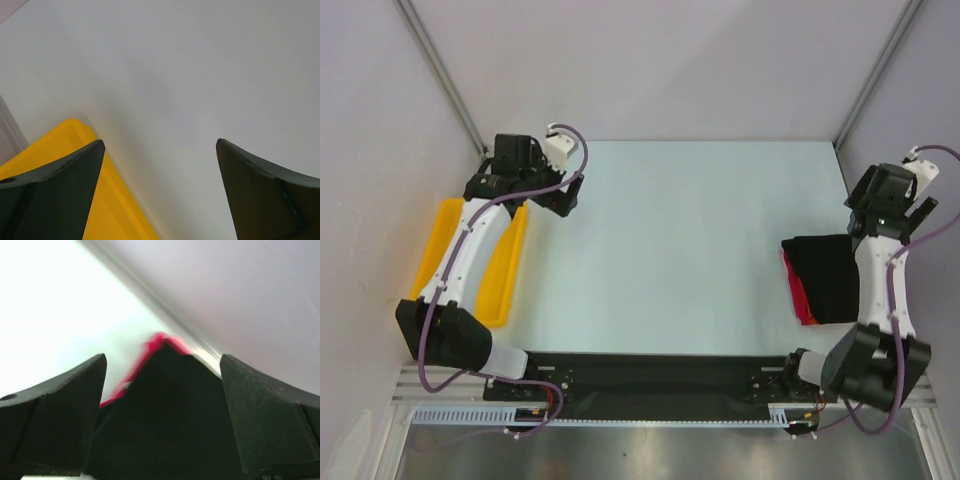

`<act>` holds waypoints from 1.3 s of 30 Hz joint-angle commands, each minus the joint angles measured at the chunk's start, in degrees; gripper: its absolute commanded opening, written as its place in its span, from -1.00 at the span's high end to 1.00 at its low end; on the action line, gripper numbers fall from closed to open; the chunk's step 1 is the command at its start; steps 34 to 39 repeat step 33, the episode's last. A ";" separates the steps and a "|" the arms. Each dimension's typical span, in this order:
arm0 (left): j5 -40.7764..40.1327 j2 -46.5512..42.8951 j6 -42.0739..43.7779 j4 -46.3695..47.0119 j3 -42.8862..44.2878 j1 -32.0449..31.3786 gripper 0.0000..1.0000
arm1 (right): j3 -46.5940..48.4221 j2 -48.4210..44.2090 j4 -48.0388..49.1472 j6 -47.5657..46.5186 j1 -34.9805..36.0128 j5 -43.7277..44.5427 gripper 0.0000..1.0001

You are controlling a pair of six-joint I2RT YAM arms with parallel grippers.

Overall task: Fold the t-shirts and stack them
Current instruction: Neatly place the folded tshirt to the corner

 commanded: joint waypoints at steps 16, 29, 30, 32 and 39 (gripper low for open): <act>-6.23 -30.48 -4.66 2.97 -26.35 5.91 -1.00 | -19.87 -36.20 -6.47 7.34 15.46 -28.29 -0.99; -2.88 -32.07 -6.24 2.27 -28.72 9.79 -1.00 | -21.01 -38.58 -8.15 10.51 15.46 -17.39 -1.00; -2.80 -31.89 -6.24 2.01 -28.72 9.79 -1.00 | -21.19 -38.58 -7.98 10.77 15.46 -17.56 -1.00; -2.80 -31.89 -5.98 1.65 -28.55 9.70 -1.00 | -21.19 -38.58 -7.80 9.55 15.54 -17.48 -1.00; -3.06 -32.24 -5.98 1.30 -28.55 9.79 -0.99 | -21.27 -38.67 -7.80 9.28 15.54 -17.04 -0.99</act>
